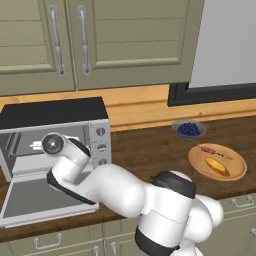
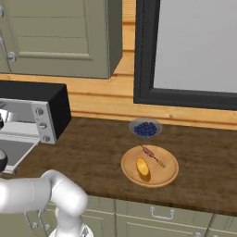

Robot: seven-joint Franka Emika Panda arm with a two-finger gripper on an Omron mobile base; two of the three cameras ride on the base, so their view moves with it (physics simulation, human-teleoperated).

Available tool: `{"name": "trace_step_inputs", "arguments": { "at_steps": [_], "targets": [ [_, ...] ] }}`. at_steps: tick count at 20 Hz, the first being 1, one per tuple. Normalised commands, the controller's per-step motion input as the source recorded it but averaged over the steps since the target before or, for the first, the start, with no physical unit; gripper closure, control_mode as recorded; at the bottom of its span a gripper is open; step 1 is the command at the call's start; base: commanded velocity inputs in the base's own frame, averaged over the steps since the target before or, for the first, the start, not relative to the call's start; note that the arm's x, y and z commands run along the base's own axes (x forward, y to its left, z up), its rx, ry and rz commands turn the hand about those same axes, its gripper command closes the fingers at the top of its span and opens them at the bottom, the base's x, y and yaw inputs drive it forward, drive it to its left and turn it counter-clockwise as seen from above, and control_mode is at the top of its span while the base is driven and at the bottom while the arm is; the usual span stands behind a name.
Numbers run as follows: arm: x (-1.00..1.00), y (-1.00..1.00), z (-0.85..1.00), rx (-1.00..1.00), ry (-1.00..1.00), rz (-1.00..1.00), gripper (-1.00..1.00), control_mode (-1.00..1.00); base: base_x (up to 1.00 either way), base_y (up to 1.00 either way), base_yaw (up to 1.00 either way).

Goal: Pick up the kebab skewer and baguette bread, and place them inside the toaster oven. Close the toaster oven door and start by setting the timer.

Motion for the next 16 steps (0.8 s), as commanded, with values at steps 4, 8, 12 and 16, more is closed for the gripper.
{"name": "trace_step_inputs", "arguments": {
  "at_steps": [4, 8, 12, 16],
  "targets": [
    [0.1, 0.16, -0.04, -0.06, -0.05, 0.0, -1.0, -1.0, 0.0, 0.0, 0.0],
    [0.39, 0.17, -0.11, -0.08, -0.09, 0.0, -1.0, -1.0, 0.0, 0.0, 0.0],
    [0.18, 0.0, -0.2, 0.0, -0.01, 0.0, -1.0, -1.0, 0.0, 0.0, 0.0],
    [0.19, 0.0, -0.32, 0.0, 0.0, 0.0, -1.0, -1.0, 0.0, 0.0, 0.0]
  ]
}}
